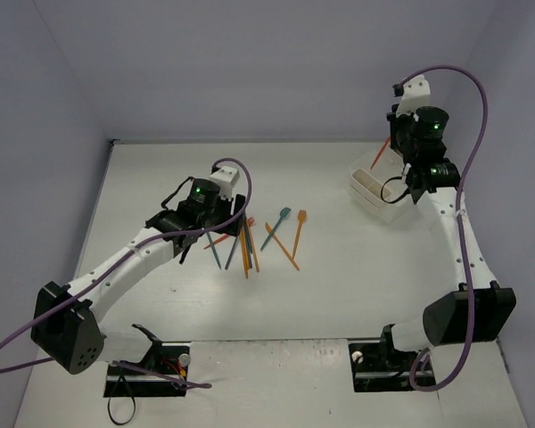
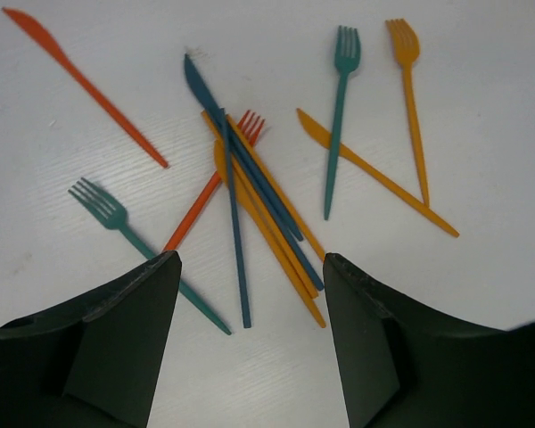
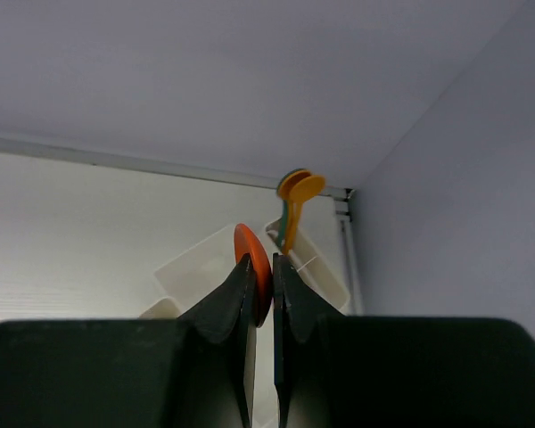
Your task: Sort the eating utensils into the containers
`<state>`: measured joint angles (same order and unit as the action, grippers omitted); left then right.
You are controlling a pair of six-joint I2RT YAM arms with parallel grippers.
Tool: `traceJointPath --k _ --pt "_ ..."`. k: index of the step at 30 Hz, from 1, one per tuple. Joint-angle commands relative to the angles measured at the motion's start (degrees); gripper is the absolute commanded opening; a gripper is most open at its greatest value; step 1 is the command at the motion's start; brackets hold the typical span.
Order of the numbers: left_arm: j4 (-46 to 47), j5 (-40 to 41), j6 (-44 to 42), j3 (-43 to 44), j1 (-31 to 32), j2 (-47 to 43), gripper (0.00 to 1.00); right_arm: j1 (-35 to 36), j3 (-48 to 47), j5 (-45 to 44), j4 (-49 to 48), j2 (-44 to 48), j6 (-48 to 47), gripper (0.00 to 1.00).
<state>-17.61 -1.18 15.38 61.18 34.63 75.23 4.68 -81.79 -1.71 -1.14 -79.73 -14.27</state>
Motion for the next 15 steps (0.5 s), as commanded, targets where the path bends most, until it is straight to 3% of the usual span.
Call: traceJointPath --k 1,5,15 --pt "0.9 -3.7 2.6 -0.7 -4.3 -3.5 0.62 -6.1 -6.0 6.0 -4.2 -5.9 -12.1 0.00" --pt "0.0 -3.9 1.6 -1.6 -6.1 -4.0 0.62 -12.6 -10.1 13.4 -7.1 -11.6 -16.1 0.00" --pt "-2.4 -5.2 0.3 -0.5 -9.0 -1.4 0.62 -16.7 -19.5 22.8 -12.9 -23.3 -22.7 0.00"
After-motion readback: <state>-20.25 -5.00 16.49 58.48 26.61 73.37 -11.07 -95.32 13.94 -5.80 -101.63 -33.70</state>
